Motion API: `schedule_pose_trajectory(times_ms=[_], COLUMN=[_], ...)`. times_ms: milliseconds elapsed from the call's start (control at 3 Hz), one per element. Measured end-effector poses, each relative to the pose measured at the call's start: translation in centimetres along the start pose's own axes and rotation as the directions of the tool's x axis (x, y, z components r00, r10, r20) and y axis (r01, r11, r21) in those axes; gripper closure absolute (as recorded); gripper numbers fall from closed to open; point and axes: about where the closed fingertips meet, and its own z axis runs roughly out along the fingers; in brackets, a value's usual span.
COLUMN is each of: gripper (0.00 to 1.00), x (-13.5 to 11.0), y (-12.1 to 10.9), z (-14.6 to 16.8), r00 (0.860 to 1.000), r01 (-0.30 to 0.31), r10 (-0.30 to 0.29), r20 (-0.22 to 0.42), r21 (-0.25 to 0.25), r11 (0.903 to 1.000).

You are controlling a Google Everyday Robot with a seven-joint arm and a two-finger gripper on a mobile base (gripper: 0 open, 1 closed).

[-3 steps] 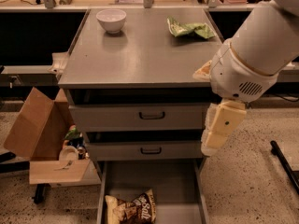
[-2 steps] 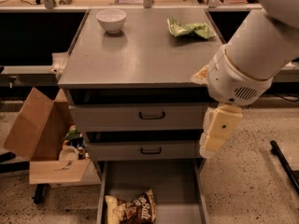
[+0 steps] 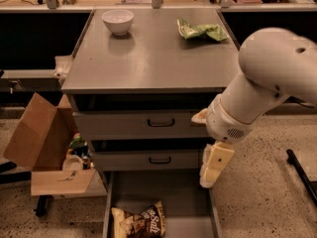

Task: Pick brown chip bag from bottom drawer and place on counter

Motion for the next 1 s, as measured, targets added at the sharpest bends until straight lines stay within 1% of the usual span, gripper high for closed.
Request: schedule_pose_trajectory(times_ms=[333,667,1000], gripper=[0.00,0.00,0.00], x=[0.6,0.4,-0.3], y=[0.0,0.4,1.3], z=[5.5,10.3,15.6], r00=[0.999,0.996,0.992], r01=[0.026,0.049,0.058], r10=[-0.024,-0.046,-0.055], r20=[0.039,0.076,0.114], r21=[-0.037,-0.041,-0.020], r11=[0.9990,0.9980,0.9981])
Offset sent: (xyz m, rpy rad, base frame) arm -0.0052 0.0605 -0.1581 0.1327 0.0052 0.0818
